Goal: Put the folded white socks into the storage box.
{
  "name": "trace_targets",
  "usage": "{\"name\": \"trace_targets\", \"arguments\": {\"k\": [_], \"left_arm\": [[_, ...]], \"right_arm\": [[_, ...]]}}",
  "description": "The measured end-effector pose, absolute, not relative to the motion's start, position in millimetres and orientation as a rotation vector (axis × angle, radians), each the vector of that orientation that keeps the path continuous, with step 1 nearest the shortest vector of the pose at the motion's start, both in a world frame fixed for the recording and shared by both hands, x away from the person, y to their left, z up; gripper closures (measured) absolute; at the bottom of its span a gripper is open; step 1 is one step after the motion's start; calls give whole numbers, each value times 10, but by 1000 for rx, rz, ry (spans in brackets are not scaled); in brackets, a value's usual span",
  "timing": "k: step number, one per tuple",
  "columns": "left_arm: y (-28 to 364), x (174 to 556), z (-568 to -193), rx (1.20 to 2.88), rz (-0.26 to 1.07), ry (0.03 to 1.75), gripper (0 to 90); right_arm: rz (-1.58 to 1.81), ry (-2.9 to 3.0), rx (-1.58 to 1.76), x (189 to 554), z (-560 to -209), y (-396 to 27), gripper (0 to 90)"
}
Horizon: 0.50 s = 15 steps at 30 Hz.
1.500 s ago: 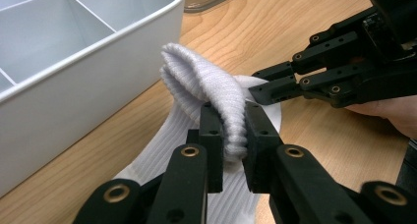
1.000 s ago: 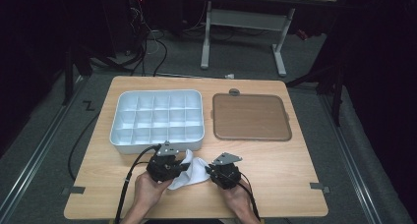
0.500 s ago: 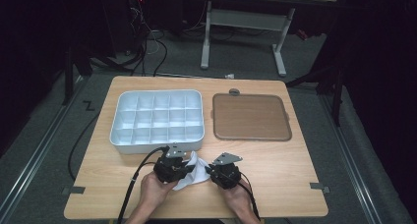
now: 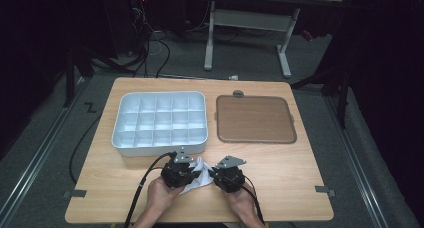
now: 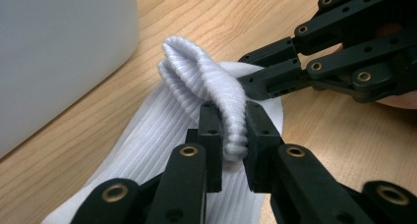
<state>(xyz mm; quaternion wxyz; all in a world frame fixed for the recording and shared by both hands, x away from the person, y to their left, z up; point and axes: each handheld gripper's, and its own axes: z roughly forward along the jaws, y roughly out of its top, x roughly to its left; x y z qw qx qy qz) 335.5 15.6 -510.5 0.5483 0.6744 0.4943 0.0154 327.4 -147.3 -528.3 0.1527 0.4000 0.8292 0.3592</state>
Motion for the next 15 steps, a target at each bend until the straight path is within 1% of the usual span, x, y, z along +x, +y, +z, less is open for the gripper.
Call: {"name": "trace_targets", "arguments": {"k": [3, 8, 12, 13, 14, 15], "left_arm": [[103, 3354, -5196, 1634, 59, 1175, 806], [112, 3362, -5196, 1623, 49, 1179, 806], [135, 3353, -5173, 1618, 58, 1172, 772], [145, 3347, -5158, 1608, 64, 1170, 688], [163, 3338, -5137, 1593, 62, 1166, 688], [185, 3329, -5116, 1579, 57, 1163, 634]], "right_arm": [[1031, 2381, 1147, 3275, -5283, -1472, 823], [1039, 2380, 1158, 3284, -5285, -1478, 823], [1040, 2380, 1166, 3286, -5280, -1484, 791], [1057, 2384, 1187, 3294, -5271, -1504, 750], [1057, 2384, 1187, 3294, -5271, -1504, 750], [1068, 2381, 1199, 3291, -5248, -1520, 729]]}}
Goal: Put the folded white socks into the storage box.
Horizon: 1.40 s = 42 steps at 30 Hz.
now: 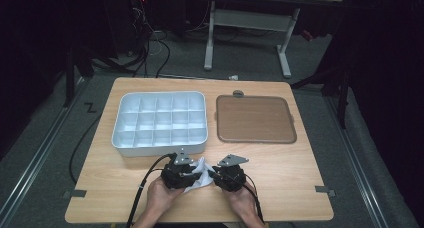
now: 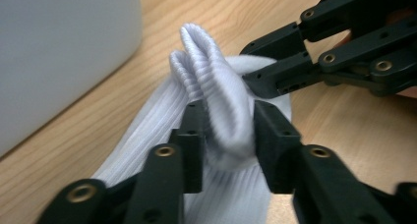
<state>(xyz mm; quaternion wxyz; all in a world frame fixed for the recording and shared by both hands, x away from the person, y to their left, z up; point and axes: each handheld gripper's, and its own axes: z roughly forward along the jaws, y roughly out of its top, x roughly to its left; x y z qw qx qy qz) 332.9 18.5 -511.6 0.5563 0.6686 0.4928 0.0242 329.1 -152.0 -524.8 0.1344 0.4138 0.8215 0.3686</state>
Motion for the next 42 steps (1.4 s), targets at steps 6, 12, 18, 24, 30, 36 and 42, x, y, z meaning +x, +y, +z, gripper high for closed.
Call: {"name": "trace_targets", "arguments": {"k": [6, 12, 18, 24, 30, 36, 42], "left_arm": [[307, 3228, -4981, 1530, 68, 1142, 572], [441, 3135, -4962, 1516, 107, 1155, 559], [606, 3076, -5029, 1469, 154, 1211, 558], [670, 3033, -5087, 1465, 181, 1233, 543], [688, 3048, -5121, 1447, 169, 1254, 530], [694, 3064, -5125, 1439, 164, 1255, 516], [658, 3087, -5155, 1451, 164, 1259, 504]], "right_arm": [[1099, 2363, 1194, 3256, -5159, -1560, 700], [1104, 2339, 1170, 3178, -5060, -1606, 712], [1121, 2318, 1141, 3122, -4952, -1650, 727], [1149, 2346, 1042, 3050, -4809, -1512, 728], [1139, 2404, 1005, 3077, -4838, -1370, 711], [1078, 2460, 1029, 3158, -4954, -1298, 715], [1023, 2501, 1009, 3184, -5027, -1295, 859]]}}
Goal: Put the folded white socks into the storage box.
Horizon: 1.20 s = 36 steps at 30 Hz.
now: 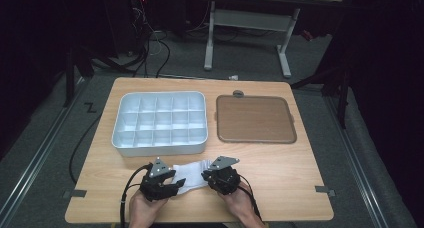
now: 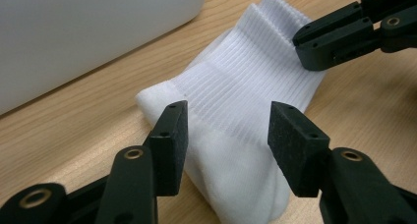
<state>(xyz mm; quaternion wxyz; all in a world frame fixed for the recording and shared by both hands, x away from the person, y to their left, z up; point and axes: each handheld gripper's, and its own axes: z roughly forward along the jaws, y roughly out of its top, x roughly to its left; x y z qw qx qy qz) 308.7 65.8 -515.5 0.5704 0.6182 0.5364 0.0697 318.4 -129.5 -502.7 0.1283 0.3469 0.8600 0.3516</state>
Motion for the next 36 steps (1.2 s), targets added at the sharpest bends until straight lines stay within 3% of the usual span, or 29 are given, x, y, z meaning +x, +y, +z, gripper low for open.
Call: {"name": "trace_targets", "arguments": {"k": [8, 24, 36], "left_arm": [[619, 3130, -5316, 1530, 212, 1271, 515], [625, 3180, -5360, 1505, 224, 1285, 506], [626, 3344, -5318, 1542, 209, 1331, 503]], "right_arm": [[1013, 2434, 1021, 3135, -4988, -1373, 871], [959, 2412, 1062, 3117, -5174, -1454, 857], [985, 2413, 1056, 3097, -5175, -1447, 801]]}}
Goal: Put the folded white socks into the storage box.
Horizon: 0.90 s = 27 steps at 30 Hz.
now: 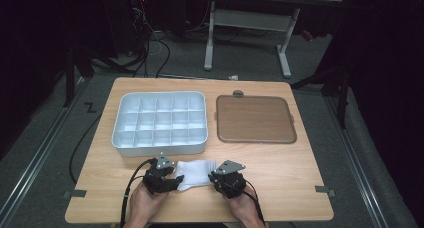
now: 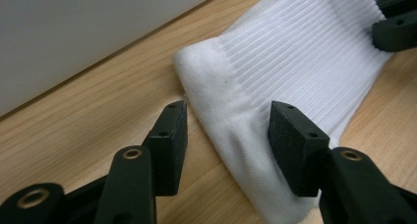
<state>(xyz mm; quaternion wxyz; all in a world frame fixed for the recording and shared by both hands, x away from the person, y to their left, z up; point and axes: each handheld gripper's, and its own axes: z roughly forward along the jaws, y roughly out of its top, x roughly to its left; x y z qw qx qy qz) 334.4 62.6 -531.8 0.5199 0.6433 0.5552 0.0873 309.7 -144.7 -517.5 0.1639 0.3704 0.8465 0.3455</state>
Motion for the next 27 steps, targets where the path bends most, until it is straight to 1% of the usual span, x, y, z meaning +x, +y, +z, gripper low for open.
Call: {"name": "trace_targets", "arguments": {"k": [2, 5, 11, 13, 16, 19, 22, 27], "left_arm": [[631, 3367, -5308, 1540, 200, 1348, 491], [639, 3378, -5281, 1524, 223, 1352, 444], [670, 3442, -5201, 1459, 188, 1375, 411], [669, 3477, -5188, 1454, 182, 1379, 412], [658, 3545, -5168, 1437, 162, 1385, 415], [660, 3614, -5179, 1411, 174, 1394, 417], [656, 3656, -5190, 1395, 173, 1410, 422], [640, 3698, -5234, 1401, 169, 1423, 429]], "right_arm": [[994, 2417, 1053, 3099, -5171, -1451, 775], [1038, 2430, 1094, 3103, -5150, -1472, 699], [1068, 2418, 1102, 3055, -5070, -1478, 671], [1085, 2402, 1096, 3051, -5022, -1469, 684], [1114, 2403, 1079, 3049, -4948, -1415, 753], [1127, 2423, 1029, 3061, -4927, -1293, 799], [1115, 2450, 1002, 3130, -4983, -1140, 817], [1091, 2466, 1022, 3221, -5100, -1071, 830]]}}
